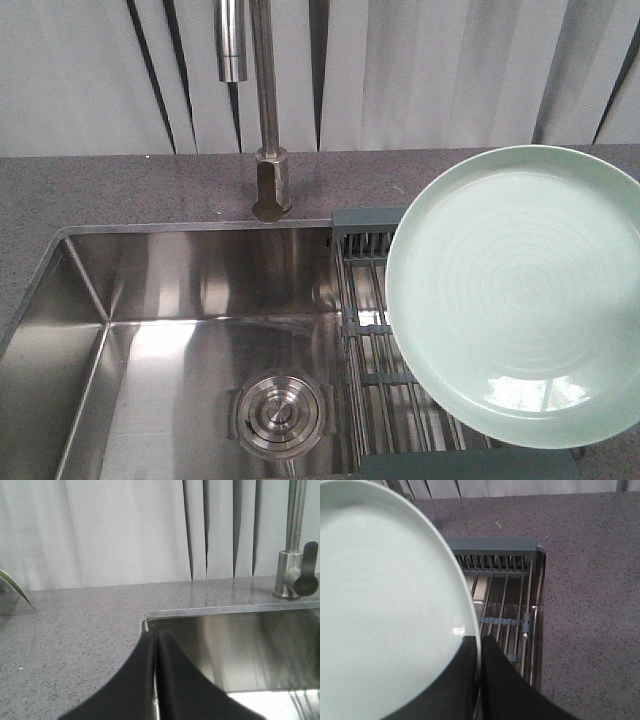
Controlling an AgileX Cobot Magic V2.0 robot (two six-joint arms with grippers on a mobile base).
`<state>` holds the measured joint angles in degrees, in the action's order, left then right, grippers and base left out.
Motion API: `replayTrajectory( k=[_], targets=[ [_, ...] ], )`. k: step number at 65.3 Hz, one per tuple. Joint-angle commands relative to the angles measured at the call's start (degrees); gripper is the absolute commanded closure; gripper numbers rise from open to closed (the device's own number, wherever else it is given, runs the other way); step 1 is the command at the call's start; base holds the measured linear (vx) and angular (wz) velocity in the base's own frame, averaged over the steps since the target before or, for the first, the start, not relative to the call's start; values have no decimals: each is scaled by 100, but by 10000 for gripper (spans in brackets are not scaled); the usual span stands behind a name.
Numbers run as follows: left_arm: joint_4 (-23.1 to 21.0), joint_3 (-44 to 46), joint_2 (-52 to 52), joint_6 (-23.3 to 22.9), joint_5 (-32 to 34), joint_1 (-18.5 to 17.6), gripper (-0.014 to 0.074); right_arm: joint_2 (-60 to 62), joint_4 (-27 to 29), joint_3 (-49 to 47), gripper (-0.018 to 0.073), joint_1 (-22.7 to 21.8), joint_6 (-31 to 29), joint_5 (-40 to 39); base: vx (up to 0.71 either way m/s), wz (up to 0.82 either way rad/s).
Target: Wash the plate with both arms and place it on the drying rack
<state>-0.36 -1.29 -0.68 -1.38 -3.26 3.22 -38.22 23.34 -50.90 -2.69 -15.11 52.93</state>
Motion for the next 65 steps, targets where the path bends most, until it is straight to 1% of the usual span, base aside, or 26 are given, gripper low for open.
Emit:
replayTrajectory(
  k=[1,65],
  targets=[
    [-22,-131,-83,-35,438,-29,603,-9,113,-142,563,-39,2,-367,0,0],
    [-22,-131,-83,-35,438,-29,603,-9,113,-142,563,-39,2,-360,0,0]
  ],
)
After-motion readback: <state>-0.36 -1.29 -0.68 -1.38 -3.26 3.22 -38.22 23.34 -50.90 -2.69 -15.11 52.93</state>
